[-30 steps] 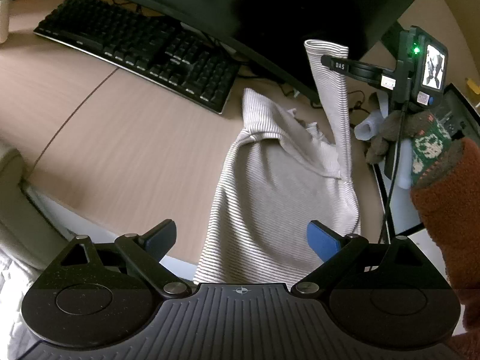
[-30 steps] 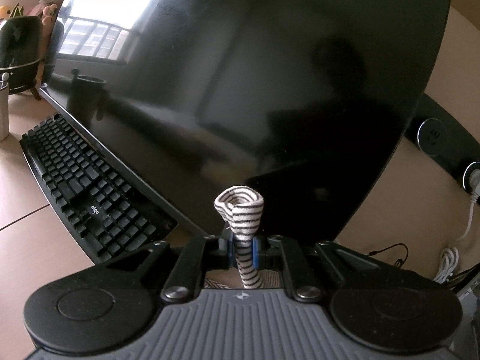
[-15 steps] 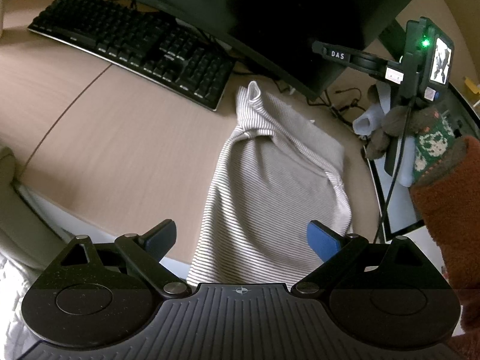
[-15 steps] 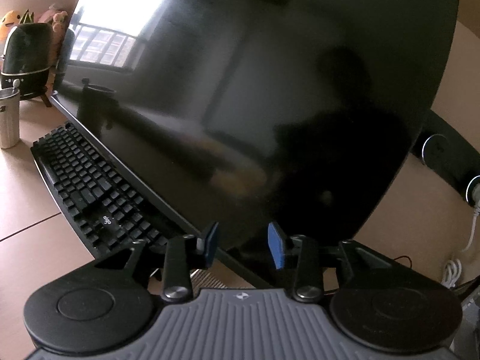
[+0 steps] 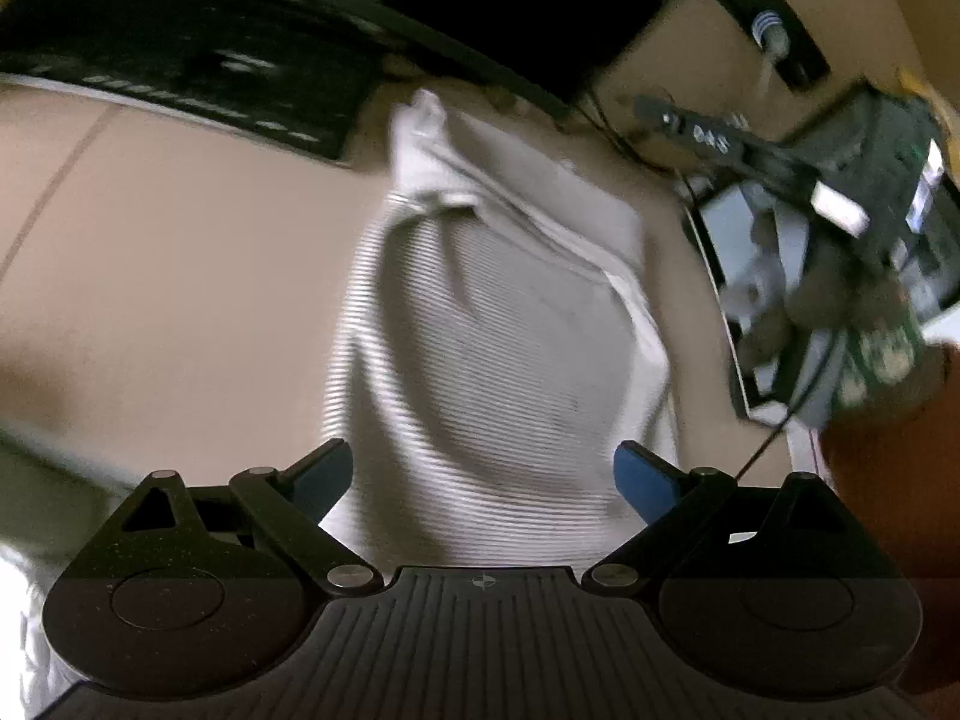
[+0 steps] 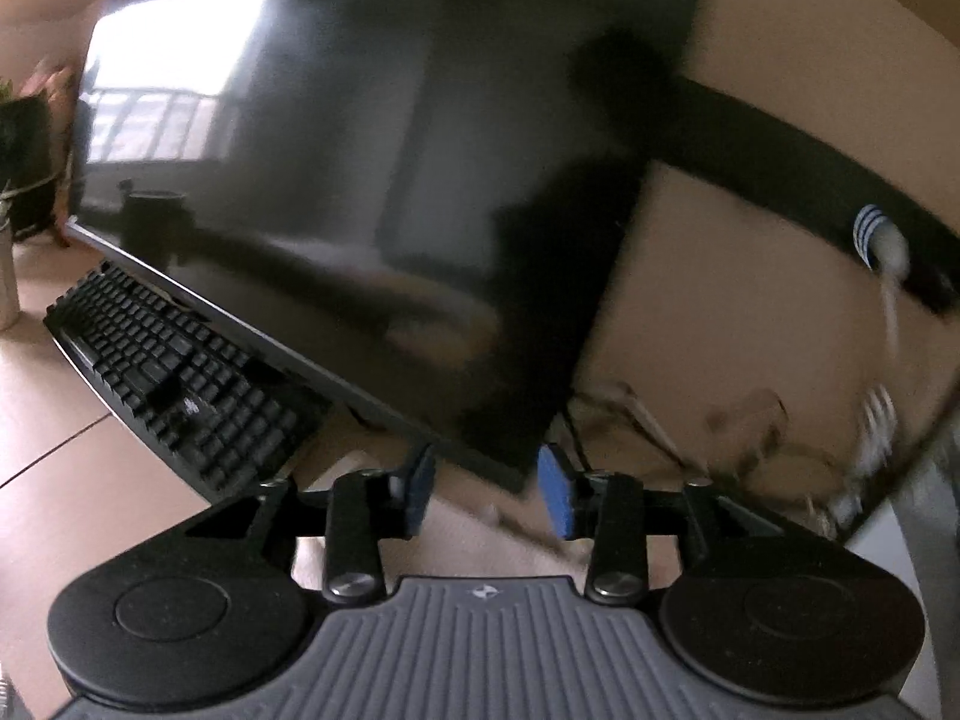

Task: Fold clothes

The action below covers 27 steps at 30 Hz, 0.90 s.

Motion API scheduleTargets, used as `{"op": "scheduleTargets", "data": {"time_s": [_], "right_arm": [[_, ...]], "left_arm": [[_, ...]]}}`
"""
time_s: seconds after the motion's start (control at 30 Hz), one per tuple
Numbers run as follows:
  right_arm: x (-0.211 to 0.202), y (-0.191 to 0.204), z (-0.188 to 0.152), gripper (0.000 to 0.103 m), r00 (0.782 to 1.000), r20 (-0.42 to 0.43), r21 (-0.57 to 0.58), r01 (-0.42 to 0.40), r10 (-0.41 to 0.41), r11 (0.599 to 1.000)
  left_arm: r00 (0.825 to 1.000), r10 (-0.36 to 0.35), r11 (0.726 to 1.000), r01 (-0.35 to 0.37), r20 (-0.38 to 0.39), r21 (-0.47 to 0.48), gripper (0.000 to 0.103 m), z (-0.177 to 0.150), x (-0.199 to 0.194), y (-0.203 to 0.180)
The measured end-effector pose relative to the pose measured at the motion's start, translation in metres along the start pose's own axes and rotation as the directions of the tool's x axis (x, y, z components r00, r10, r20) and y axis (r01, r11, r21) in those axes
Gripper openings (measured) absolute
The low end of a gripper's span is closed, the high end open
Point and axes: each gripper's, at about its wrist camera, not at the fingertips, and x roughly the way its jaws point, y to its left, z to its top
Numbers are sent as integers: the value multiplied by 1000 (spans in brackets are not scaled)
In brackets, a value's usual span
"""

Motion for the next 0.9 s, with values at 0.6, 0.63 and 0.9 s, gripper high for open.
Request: {"op": "scheduleTargets", "data": {"time_s": [0.6,0.63,0.9], "right_arm": [[-25,-111,-130,48,993,-121,355,46,-3,934],[-25,-115,-135,49,992,-123,367,40,5,929],[-16,-129,-152,56,986,-161,421,30,43,907]], "left_arm": [[908,346,933,-360,236,14,58,124,109,-34],[908,343,935,-356,240,10,58,131,112,-34],[894,412,909,-417,178,-8,56,178,173,-33]]}}
